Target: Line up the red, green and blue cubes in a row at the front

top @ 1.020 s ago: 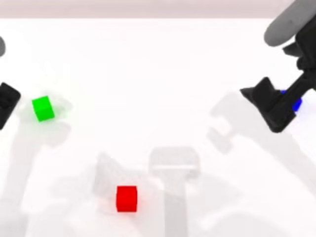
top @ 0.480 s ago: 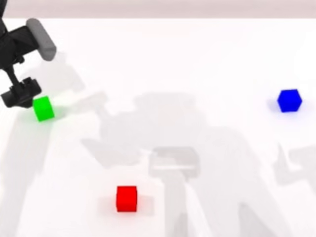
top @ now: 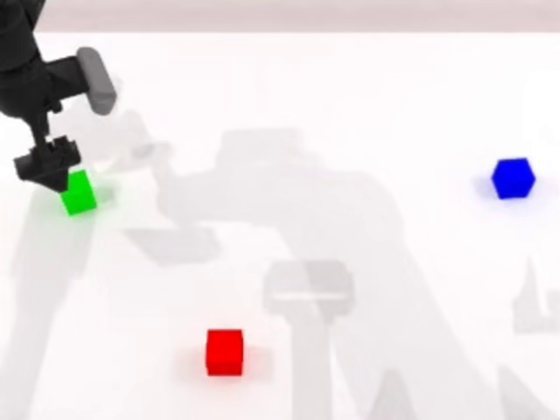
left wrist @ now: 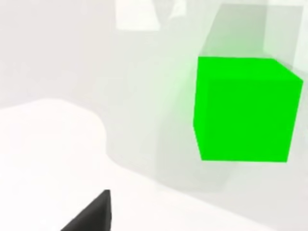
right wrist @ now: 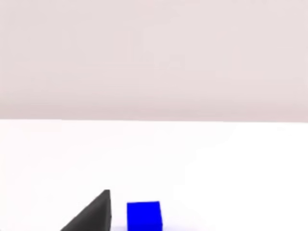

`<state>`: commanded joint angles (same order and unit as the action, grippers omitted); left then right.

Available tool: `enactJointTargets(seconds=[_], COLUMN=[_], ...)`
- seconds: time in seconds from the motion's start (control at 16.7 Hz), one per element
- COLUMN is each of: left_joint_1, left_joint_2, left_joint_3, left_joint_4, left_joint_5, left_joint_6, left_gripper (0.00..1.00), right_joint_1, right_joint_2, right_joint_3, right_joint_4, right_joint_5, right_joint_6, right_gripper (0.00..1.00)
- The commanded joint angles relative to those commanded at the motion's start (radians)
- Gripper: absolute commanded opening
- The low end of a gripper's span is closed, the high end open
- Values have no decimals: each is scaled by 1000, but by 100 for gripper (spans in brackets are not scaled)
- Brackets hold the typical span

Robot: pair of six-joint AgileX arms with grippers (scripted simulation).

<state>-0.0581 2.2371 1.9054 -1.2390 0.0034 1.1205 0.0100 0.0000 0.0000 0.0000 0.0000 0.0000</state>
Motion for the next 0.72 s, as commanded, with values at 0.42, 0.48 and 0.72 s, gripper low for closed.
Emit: enactJointTargets(seconds=[0.42,0.48,0.72], left_joint_1=[2,2,1], left_joint_2=[10,19,63], left_joint_3=[-36,-61,-168], left_joint_4=[42,76,240], left_joint_5=[0,0,1], left_joint_6=[1,1,1], left_gripper=[100,100,100], right_joint_1=[0,0,0], right_joint_2=[0,0,0], right_joint_3=[0,0,0], right_joint_4=[0,0,0], right_joint_5=[0,0,0], right_joint_6=[0,0,0], right_gripper=[100,100,100])
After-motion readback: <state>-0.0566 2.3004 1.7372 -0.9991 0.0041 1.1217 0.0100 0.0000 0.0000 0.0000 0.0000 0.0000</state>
